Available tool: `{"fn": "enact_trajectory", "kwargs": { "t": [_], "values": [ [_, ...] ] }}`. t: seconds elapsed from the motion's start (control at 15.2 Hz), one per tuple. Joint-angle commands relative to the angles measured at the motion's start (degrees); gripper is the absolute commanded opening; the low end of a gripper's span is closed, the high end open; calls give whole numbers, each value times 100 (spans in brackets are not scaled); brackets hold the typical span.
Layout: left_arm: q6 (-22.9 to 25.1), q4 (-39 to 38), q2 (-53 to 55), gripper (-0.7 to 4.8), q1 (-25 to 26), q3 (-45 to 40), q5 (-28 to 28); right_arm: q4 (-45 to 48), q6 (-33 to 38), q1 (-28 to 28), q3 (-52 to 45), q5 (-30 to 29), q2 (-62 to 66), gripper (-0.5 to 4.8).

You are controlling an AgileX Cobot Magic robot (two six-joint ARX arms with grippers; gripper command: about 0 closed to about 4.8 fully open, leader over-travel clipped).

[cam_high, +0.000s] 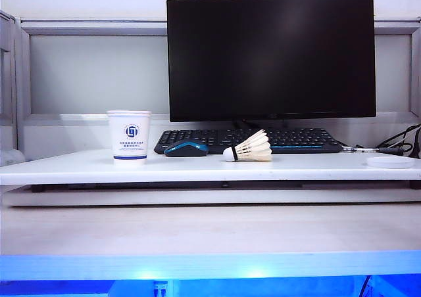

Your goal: Pick up the badminton from the table and put it into the white paper cup.

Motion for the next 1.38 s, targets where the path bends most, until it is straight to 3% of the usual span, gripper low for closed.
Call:
{"fn": "enact_trajectory", "kwargs": {
  "t": [0.07,0.72,0.85,1.12,1.18,1.32,1.38],
  "values": [
    [-44,-120,2,22,2,-13,28,7,26,-2,9,15,0,12],
    [-57,-118,2,21,2,-11,98,-160,90,-2,9,7,0,12],
    [-57,-116,2,21,2,-7,181,-37,138,0,13,-533,0,12],
    [-57,-33,2,21,2,7,1132,1032,1193,4,26,-732,2,14],
    [-59,-33,2,21,2,13,1283,1104,1331,2,55,-822,2,14],
    [-79,-111,2,21,2,57,2098,949,1497,4,560,-1047,9,54],
    [-133,-136,2,21,2,66,2138,949,1635,4,702,-1045,15,54]
  ]
}}
